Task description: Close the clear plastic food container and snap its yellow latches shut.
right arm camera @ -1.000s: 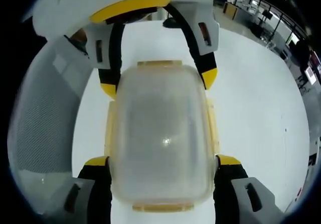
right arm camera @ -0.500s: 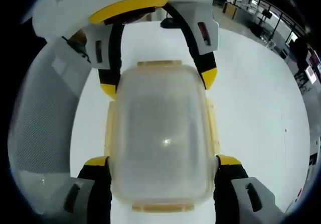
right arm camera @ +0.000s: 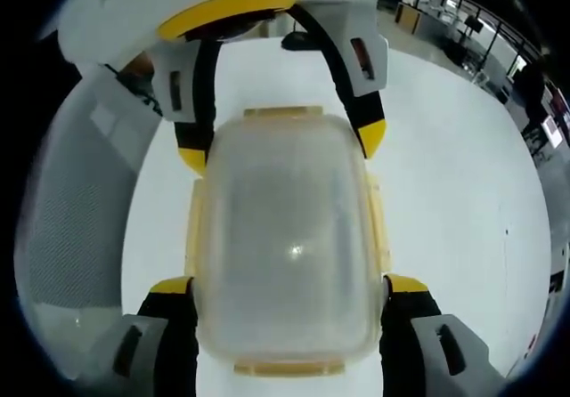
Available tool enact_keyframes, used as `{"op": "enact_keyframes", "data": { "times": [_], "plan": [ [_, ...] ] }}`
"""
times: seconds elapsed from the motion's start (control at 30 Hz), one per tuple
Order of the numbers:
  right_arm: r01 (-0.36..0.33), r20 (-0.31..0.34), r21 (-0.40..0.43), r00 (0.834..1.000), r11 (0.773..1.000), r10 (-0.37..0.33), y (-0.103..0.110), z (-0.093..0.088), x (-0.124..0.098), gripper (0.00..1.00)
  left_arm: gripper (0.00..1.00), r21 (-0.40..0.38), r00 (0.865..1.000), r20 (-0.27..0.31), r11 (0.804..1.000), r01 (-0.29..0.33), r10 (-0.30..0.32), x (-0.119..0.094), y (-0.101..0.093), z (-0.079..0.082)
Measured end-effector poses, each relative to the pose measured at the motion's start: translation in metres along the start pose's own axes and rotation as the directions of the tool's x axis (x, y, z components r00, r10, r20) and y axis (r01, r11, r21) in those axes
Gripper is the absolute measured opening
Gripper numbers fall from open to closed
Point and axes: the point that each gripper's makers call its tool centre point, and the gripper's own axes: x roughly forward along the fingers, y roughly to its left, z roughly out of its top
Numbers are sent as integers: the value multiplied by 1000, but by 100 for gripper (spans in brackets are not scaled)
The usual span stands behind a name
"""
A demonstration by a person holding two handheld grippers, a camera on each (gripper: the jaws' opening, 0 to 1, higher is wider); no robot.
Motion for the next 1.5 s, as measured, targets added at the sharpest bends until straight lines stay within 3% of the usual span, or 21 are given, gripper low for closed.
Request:
{"op": "enact_keyframes", "data": {
  "times": [1.5],
  "plan": [
    [0,3,3,1000,1000,0,-7,1,1,86,85,-1,1000,6,1000,2,-2,1,7,0]
  ]
}}
